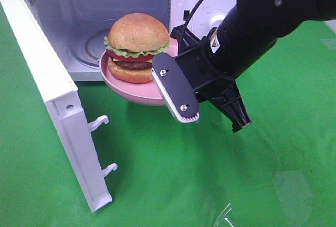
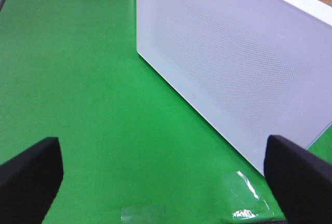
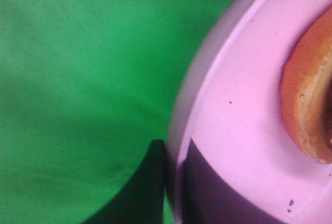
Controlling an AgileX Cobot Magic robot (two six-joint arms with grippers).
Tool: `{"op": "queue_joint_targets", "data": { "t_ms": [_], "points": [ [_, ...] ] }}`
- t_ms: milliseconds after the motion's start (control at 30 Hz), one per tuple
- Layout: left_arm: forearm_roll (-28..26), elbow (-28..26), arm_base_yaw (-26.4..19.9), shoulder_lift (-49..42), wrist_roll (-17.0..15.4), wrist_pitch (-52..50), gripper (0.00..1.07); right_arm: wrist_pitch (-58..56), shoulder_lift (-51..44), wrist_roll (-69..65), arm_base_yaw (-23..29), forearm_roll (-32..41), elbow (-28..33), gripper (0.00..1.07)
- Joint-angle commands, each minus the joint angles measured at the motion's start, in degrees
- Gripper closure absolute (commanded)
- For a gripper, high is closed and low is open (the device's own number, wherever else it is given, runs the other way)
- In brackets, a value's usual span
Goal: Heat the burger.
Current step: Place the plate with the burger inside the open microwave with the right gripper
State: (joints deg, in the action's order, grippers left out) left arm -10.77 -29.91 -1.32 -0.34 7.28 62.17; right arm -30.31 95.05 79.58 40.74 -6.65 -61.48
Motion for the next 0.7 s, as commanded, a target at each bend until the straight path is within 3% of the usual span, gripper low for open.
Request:
{"op": "queue_joint_targets", "data": {
  "t_ms": [33,700],
  "points": [
    [-0.3,0.2,0.3,-0.9,-0.1,-0.8,0.09,4.4,0.1,-0.6,-0.1,-0.6,-1.9,1.07],
    [-0.3,0.2,0.3,-0.9,-0.1,-0.8,0.09,10.2,3.3,-2.5,0.6,-3.3,-2.6,1.07]
  ]
}}
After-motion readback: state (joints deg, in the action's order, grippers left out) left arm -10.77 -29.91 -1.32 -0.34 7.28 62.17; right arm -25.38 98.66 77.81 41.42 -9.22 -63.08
